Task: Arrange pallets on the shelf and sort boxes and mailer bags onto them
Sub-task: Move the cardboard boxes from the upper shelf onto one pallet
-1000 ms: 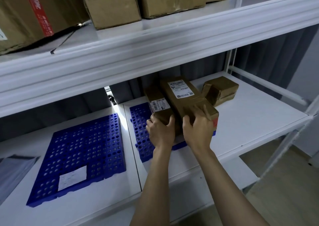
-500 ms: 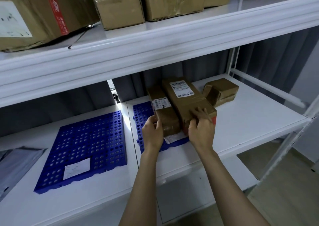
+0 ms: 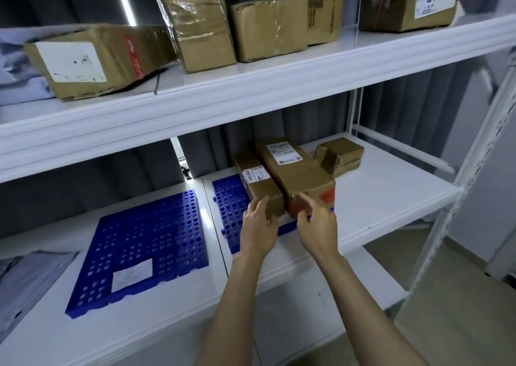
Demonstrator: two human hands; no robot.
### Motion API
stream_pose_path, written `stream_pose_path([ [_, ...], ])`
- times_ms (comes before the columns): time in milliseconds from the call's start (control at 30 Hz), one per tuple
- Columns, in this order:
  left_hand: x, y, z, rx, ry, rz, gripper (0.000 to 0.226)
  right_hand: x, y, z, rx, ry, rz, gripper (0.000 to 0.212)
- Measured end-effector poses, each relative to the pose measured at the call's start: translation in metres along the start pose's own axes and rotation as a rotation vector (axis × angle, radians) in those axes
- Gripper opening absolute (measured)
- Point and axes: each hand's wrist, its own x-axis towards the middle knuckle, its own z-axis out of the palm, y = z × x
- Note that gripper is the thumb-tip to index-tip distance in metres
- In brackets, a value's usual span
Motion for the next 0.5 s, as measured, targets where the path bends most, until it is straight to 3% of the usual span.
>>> stream_pose_path([
  [233, -0.035, 0.039, -0.024, 0.106, 0.002, 0.265, 0.047, -0.019, -0.02, -0.031, -0.038, 0.086, -0.056, 0.042],
  [500, -0.055, 0.149, -0.077, 0.169, 0.081, 0.696, 0.042, -0.019, -0.08, -0.112, -0.031, 0.326, -0.201, 0.043],
])
